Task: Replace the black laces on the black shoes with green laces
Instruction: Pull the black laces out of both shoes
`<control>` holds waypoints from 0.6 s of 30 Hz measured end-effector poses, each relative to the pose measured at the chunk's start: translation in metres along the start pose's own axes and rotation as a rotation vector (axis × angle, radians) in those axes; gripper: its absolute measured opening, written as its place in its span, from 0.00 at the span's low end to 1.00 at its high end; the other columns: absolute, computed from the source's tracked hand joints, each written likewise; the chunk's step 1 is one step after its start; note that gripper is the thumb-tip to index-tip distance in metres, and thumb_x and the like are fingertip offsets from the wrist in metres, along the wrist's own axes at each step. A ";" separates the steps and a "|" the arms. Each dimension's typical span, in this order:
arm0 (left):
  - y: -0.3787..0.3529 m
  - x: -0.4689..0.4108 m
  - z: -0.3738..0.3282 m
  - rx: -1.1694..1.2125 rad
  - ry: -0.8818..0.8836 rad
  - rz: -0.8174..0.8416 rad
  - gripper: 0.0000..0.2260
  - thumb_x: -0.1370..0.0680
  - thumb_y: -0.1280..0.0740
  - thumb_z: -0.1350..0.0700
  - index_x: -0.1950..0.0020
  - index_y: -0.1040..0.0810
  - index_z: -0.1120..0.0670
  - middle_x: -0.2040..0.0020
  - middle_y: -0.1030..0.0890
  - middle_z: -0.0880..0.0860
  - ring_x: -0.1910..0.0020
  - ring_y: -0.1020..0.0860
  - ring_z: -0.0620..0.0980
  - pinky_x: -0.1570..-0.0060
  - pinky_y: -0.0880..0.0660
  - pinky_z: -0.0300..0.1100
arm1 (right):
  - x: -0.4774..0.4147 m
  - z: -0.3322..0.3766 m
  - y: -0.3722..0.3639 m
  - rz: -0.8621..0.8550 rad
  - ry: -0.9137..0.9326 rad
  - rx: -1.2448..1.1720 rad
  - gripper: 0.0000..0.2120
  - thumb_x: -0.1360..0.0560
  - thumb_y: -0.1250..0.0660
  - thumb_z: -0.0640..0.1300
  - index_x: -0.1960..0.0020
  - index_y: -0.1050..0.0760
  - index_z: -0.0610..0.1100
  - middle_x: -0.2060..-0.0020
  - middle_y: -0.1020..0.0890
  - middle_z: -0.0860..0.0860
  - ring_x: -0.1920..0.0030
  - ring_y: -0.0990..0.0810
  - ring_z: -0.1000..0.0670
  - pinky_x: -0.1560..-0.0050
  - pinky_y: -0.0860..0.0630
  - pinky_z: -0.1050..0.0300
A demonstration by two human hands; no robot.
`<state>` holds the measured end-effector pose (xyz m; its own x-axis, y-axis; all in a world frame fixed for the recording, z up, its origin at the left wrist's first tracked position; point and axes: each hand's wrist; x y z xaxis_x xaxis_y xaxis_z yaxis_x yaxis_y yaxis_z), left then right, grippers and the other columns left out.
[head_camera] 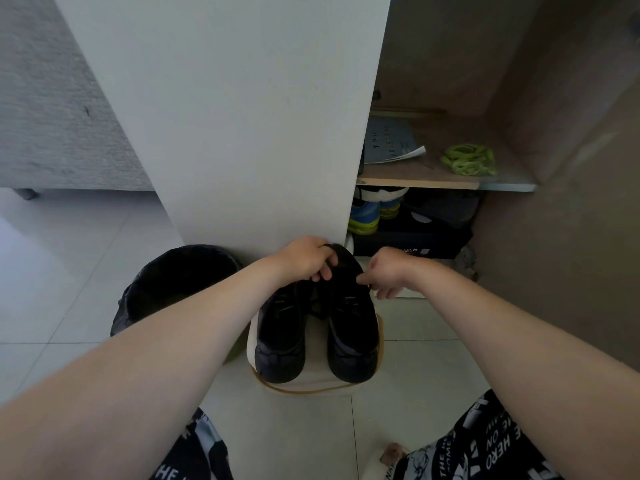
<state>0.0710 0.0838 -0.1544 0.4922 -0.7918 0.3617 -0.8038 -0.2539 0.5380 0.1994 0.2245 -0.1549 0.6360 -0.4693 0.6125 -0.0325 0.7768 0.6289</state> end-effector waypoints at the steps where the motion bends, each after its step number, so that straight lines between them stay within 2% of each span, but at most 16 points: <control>1: 0.001 0.001 0.002 -0.024 -0.030 0.012 0.11 0.18 0.41 0.54 0.55 0.21 0.52 0.66 0.19 0.49 0.68 0.25 0.47 0.70 0.31 0.37 | 0.002 -0.001 0.000 0.026 -0.025 -0.036 0.14 0.20 0.32 0.48 0.47 0.22 0.35 0.57 0.16 0.41 0.61 0.15 0.46 0.60 0.17 0.54; 3: 0.001 0.003 0.008 -0.151 -0.129 0.070 0.05 0.22 0.31 0.50 0.52 0.18 0.50 0.59 0.18 0.46 0.61 0.22 0.43 0.61 0.28 0.34 | 0.005 -0.002 0.001 0.042 -0.021 -0.123 0.15 0.19 0.34 0.48 0.49 0.21 0.35 0.58 0.15 0.39 0.58 0.13 0.42 0.61 0.17 0.54; 5: -0.001 0.005 0.012 -0.267 -0.159 0.134 0.08 0.27 0.25 0.49 0.50 0.18 0.47 0.57 0.19 0.42 0.58 0.22 0.38 0.55 0.28 0.33 | 0.010 0.000 0.001 0.028 -0.020 -0.173 0.16 0.17 0.36 0.48 0.50 0.22 0.35 0.57 0.15 0.38 0.56 0.13 0.40 0.61 0.17 0.53; 7: 0.000 0.005 0.012 -0.296 -0.132 0.141 0.08 0.29 0.23 0.50 0.52 0.18 0.46 0.60 0.20 0.41 0.60 0.23 0.37 0.57 0.28 0.30 | 0.011 0.002 0.000 0.004 -0.049 -0.266 0.15 0.16 0.41 0.48 0.48 0.26 0.35 0.56 0.16 0.36 0.55 0.14 0.38 0.59 0.17 0.50; 9: 0.001 0.005 0.011 -0.327 -0.113 0.138 0.06 0.29 0.23 0.54 0.54 0.17 0.47 0.62 0.20 0.42 0.62 0.22 0.39 0.63 0.30 0.28 | 0.011 0.003 0.004 -0.093 -0.108 -0.424 0.15 0.15 0.43 0.49 0.47 0.29 0.36 0.58 0.17 0.35 0.57 0.15 0.37 0.60 0.17 0.48; 11: 0.000 0.006 0.008 -0.386 -0.118 0.147 0.08 0.29 0.24 0.55 0.51 0.16 0.51 0.61 0.20 0.44 0.60 0.22 0.42 0.65 0.31 0.28 | 0.005 0.003 0.009 -0.293 -0.099 -0.506 0.15 0.15 0.43 0.50 0.52 0.30 0.39 0.62 0.19 0.37 0.63 0.17 0.39 0.63 0.19 0.50; 13: -0.001 0.008 0.008 -0.392 -0.116 0.153 0.09 0.28 0.25 0.55 0.48 0.16 0.52 0.58 0.19 0.46 0.58 0.23 0.43 0.64 0.31 0.28 | 0.000 0.005 0.011 -0.443 -0.026 -0.481 0.17 0.16 0.44 0.50 0.59 0.30 0.42 0.65 0.24 0.43 0.63 0.24 0.43 0.60 0.24 0.52; 15: 0.001 0.009 0.008 -0.379 -0.100 0.161 0.10 0.28 0.25 0.55 0.48 0.15 0.52 0.57 0.19 0.46 0.57 0.22 0.44 0.62 0.30 0.30 | 0.000 0.010 0.008 -0.456 0.023 -0.518 0.17 0.17 0.45 0.50 0.61 0.32 0.44 0.66 0.29 0.47 0.62 0.29 0.45 0.58 0.30 0.53; 18: 0.004 0.007 0.010 -0.362 -0.078 0.174 0.08 0.29 0.24 0.56 0.50 0.16 0.50 0.57 0.19 0.44 0.56 0.21 0.43 0.61 0.30 0.32 | 0.004 0.020 0.006 -0.473 0.079 -0.489 0.16 0.16 0.47 0.48 0.61 0.34 0.43 0.66 0.32 0.48 0.64 0.33 0.47 0.65 0.37 0.54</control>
<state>0.0681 0.0714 -0.1574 0.3214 -0.8488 0.4199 -0.6965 0.0885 0.7121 0.1861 0.2191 -0.1394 0.5511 -0.7872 0.2768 0.6025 0.6049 0.5207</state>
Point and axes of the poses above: each hand's wrist, its own x-axis away from the middle knuckle, its own y-axis out of the back of the hand, z = x × y
